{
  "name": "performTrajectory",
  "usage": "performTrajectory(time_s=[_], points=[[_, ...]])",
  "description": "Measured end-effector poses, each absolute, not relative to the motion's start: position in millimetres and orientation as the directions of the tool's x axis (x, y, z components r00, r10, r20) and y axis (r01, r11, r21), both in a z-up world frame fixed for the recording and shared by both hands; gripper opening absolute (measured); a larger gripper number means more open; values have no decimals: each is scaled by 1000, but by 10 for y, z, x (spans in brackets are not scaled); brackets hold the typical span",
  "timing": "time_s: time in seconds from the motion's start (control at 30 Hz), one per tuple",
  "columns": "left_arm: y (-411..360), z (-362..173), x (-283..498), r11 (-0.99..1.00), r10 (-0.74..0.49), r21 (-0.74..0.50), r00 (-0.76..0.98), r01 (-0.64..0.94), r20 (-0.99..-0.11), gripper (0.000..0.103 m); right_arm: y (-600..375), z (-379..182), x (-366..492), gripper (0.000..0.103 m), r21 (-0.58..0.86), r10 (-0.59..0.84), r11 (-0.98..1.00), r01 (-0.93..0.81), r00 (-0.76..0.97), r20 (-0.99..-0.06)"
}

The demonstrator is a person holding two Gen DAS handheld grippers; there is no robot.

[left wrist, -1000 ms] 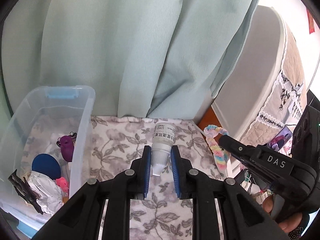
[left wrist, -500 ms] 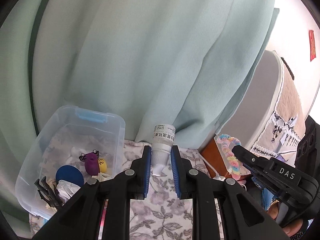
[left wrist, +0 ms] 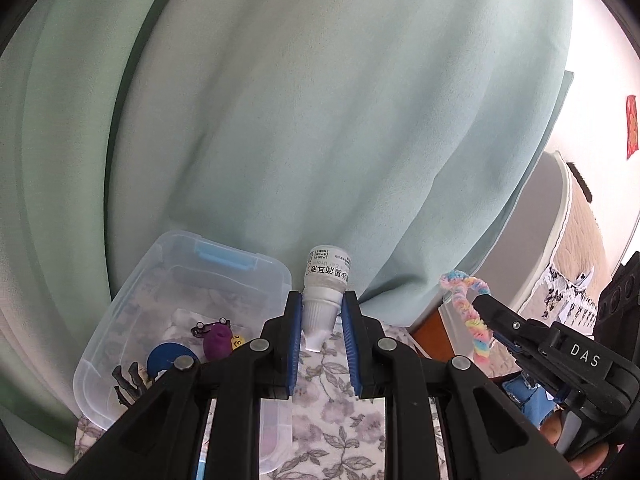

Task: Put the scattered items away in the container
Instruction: 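Lift and carry the white bottle and rainbow ring over the box with both tools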

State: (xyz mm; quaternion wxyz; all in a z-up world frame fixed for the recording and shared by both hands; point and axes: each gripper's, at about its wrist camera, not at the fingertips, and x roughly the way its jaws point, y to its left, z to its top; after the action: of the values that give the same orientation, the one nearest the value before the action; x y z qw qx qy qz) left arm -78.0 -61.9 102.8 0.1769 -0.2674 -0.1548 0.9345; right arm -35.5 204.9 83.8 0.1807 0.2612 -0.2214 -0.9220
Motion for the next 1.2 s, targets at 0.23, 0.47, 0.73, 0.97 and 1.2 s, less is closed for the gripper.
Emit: performTrajectory(time_s=[0.23, 0.47, 0.73, 0.97, 1.2], points=[[-877, 982, -809, -892, 385, -406, -804, -199, -452, 20, 1800, 794, -417, 9, 488, -479, -836, 252, -768, -425], [-1119, 753, -866, -886, 369, -442, -792, -141, -486, 20, 1551, 582, -511, 9, 494, -522, -824, 276, -709, -474], [-1246, 458, -947, -890, 345, -449, -764, -82, -545, 20, 1231, 197, -613, 9, 484, -550, -824, 294, -617, -562], [-1332, 217, -1027, -888, 334, -459, -732, -33, -594, 20, 999, -135, -664, 9, 467, -545, -835, 291, -554, -629], [-1385, 47, -1096, -894, 309, -448, -710, 10, -632, 21, 868, -361, -756, 9, 453, -534, -844, 286, -509, -675]])
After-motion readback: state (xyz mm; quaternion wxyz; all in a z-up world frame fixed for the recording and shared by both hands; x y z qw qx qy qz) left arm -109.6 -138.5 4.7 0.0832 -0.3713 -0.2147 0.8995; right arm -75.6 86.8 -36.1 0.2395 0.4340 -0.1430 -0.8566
